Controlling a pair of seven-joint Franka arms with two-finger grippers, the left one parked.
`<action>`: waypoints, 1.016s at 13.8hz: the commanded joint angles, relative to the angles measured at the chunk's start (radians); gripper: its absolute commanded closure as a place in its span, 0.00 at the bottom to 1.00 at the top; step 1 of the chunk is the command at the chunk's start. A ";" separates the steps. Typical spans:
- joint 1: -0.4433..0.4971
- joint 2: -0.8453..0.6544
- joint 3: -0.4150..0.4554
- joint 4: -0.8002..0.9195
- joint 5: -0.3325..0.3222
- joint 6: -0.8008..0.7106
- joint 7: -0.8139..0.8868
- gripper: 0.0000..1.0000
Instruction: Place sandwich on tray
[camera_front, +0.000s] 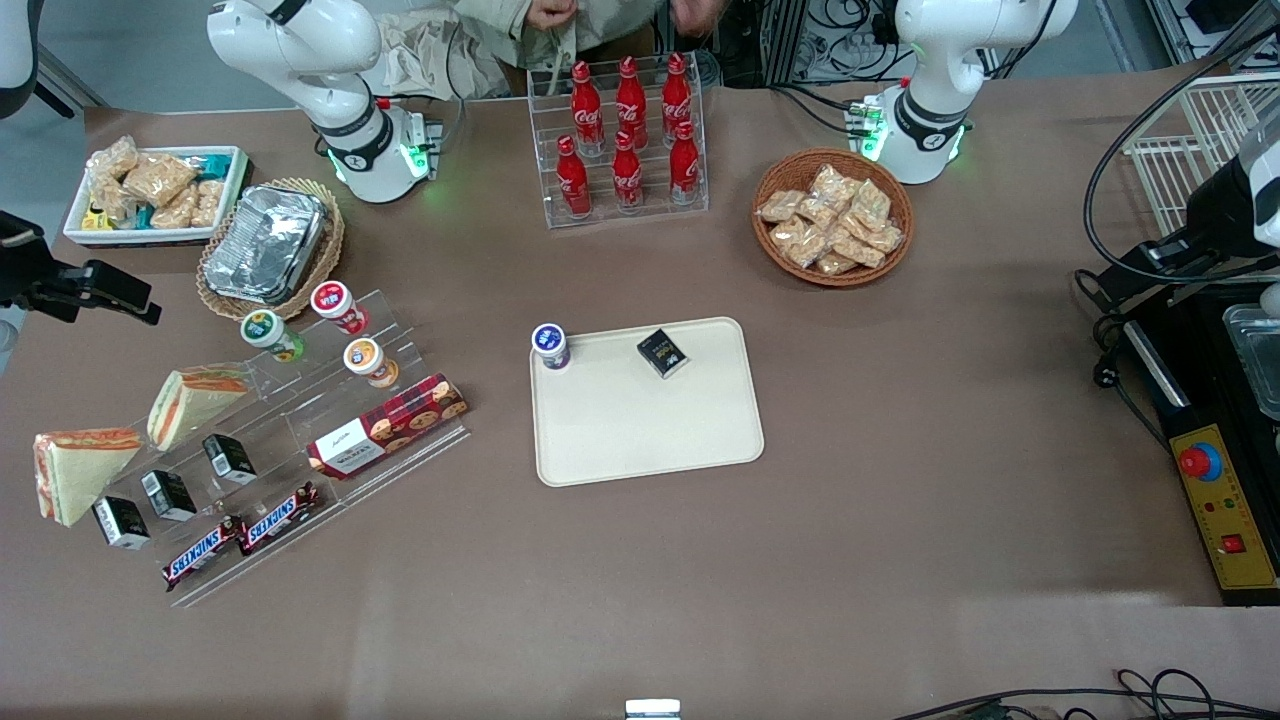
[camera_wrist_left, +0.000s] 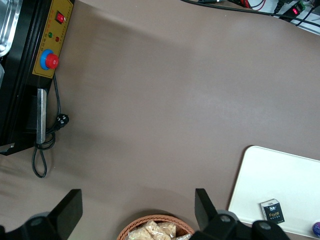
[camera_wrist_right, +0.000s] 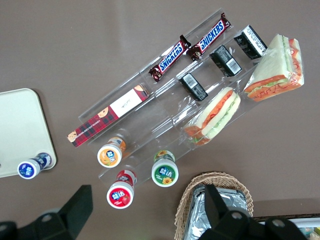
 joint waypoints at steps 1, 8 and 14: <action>-0.003 0.015 -0.012 0.016 0.006 -0.012 0.001 0.01; -0.025 0.046 -0.027 0.018 0.002 -0.020 0.003 0.01; -0.040 0.047 -0.044 0.018 0.002 -0.020 -0.002 0.01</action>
